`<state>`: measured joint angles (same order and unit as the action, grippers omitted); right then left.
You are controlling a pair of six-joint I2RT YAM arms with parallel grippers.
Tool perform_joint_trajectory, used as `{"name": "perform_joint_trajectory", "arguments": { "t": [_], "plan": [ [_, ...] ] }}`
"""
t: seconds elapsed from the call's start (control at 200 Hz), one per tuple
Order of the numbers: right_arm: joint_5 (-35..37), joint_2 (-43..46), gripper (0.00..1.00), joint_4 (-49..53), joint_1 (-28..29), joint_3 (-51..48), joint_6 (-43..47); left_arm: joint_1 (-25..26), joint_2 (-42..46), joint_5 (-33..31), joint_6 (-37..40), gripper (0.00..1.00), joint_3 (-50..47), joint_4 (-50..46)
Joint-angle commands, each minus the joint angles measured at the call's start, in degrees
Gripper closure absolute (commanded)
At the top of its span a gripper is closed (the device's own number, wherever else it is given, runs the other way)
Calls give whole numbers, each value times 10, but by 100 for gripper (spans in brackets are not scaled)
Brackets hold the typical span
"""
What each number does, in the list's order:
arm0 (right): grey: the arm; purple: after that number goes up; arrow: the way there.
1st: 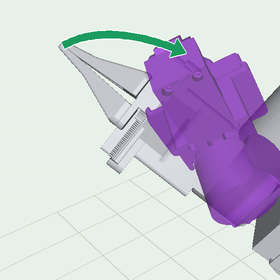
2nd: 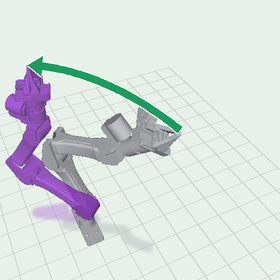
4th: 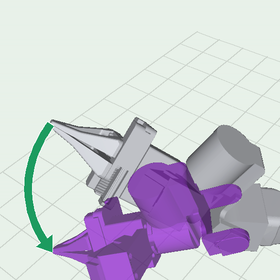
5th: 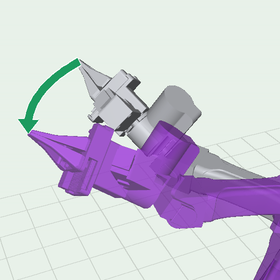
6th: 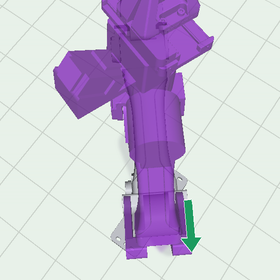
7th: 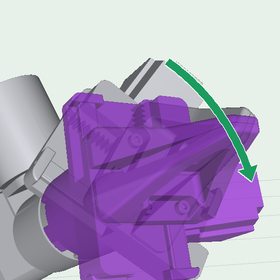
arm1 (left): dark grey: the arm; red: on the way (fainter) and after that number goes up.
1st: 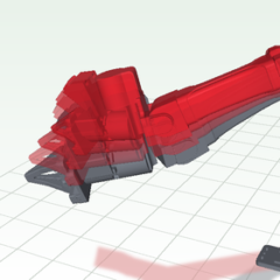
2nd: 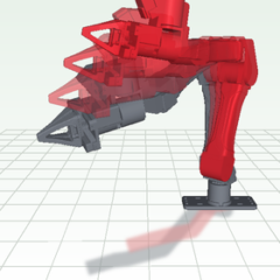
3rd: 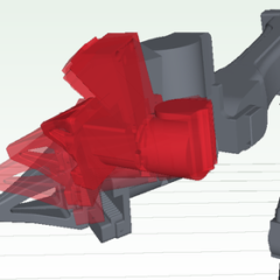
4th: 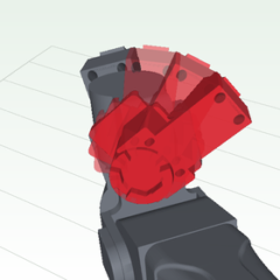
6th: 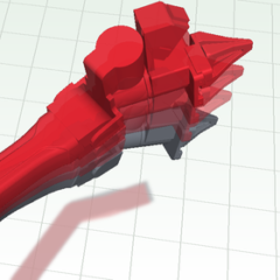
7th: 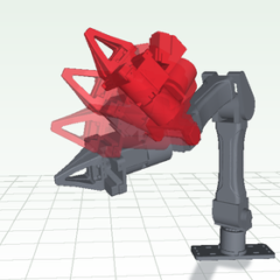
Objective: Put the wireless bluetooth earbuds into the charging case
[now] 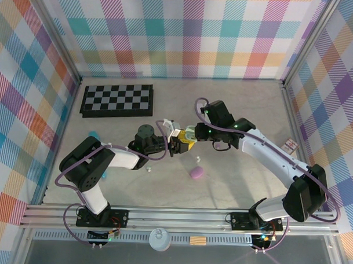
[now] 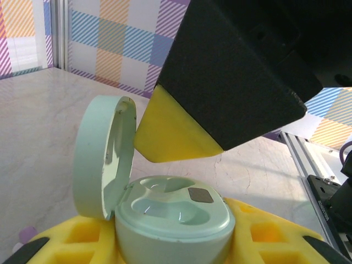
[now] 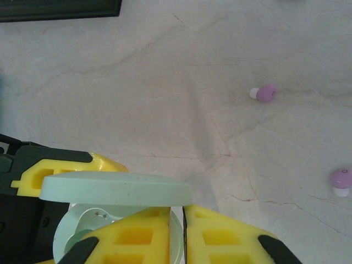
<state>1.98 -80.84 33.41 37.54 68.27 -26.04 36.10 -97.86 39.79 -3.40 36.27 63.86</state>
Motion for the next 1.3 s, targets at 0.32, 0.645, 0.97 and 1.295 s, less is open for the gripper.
{"name": "perform_joint_trajectory", "arguments": {
  "t": [0.32,0.645,0.97,1.295],
  "plan": [
    [-9,132,58,-115,3,-110,-12,-40,38,-45,28,68,-15,15],
    [-110,173,53,-320,-72,-292,-255,-96,97,-58,44,68,-44,-5],
    [-164,-17,58,-406,-62,-300,-380,-102,185,-60,45,68,-66,-40],
    [-183,-142,61,-420,-30,-255,-401,-102,230,-50,50,68,-66,-77]
  ]
}}
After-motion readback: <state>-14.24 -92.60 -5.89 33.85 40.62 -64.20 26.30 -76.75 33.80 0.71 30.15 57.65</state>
